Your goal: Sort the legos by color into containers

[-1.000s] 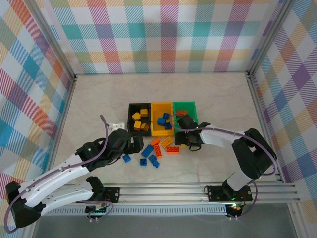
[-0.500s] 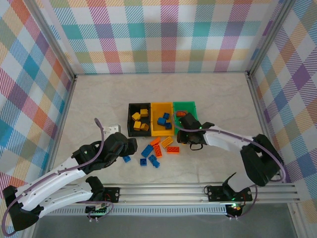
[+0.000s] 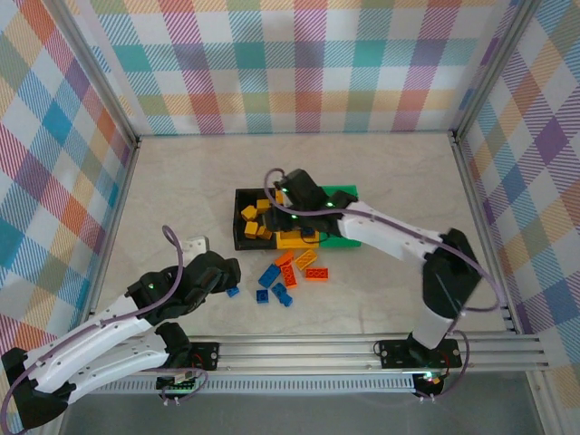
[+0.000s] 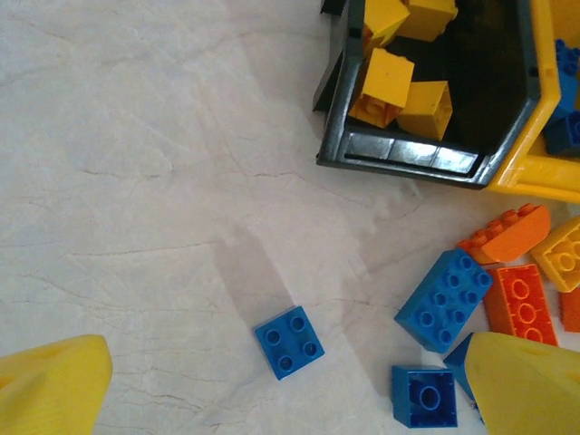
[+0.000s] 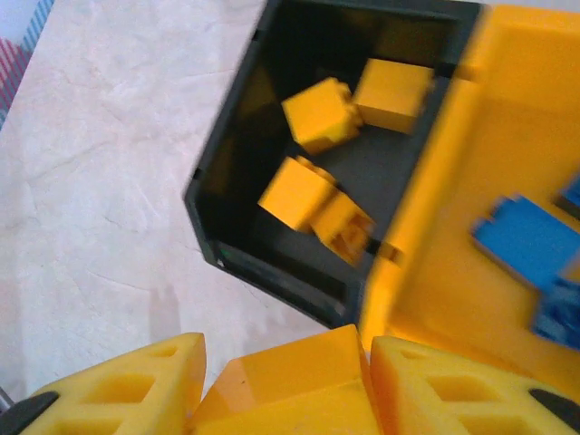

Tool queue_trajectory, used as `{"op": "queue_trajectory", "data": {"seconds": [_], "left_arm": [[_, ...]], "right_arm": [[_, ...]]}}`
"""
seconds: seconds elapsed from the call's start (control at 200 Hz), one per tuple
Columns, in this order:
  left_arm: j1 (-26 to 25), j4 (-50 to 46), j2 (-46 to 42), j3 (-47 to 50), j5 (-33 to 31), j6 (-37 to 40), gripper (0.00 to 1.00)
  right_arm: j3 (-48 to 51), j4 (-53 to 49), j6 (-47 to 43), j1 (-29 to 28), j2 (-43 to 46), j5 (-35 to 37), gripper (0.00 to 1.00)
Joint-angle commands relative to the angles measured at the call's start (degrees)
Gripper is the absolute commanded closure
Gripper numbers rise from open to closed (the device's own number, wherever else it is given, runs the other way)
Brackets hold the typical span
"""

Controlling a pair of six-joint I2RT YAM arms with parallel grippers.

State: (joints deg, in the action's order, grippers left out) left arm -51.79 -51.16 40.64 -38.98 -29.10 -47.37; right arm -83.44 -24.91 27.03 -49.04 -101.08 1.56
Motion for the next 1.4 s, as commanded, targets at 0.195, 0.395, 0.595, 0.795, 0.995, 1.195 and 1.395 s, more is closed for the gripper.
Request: {"op": "queue_trajectory", "data": {"seconds": [0.195, 0.395, 0.595, 0.795, 0.995, 1.195, 1.395], "left_arm": [[-0.61, -0.55, -0.83, 3.94, 2.56, -1.84, 0.0], [-0.6, 1.43, 0.57, 5.37, 5.35, -0.47, 0.0], [-0.59, 7.65, 4.66, 7.28, 10.38, 1.27, 0.0], [-0.52, 16.01, 13.9, 8.83, 14.15, 3.03, 0.0], [1.02, 21.98, 23.16, 8.51, 14.93, 4.31, 0.13], [2.62, 19.84, 25.48, 9.63, 13.78, 2.41, 0.24], [5.68, 20.8, 23.55, 12.74, 14.49, 2.22, 0.29]], "right_arm": [[-21.53, -4.95, -1.76, -0.27, -19.01, -0.57, 0.48], [-27.79, -7.06, -0.81, -0.27, -22.87, 2.21, 0.18], [-18.78, -1.57, 0.3, -0.27, -13.91, 4.3, 0.14], [-0.85, 4.6, 2.38, -0.27, -0.83, 4.41, 0.14], [12.16, 7.19, 3.62, -0.27, 9.67, 6.15, 0.14], [18.66, 7.22, 4.25, -0.27, 16.07, 7.18, 0.14], [21.81, 7.98, 4.88, -0.27, 18.53, 7.49, 0.14]]}}
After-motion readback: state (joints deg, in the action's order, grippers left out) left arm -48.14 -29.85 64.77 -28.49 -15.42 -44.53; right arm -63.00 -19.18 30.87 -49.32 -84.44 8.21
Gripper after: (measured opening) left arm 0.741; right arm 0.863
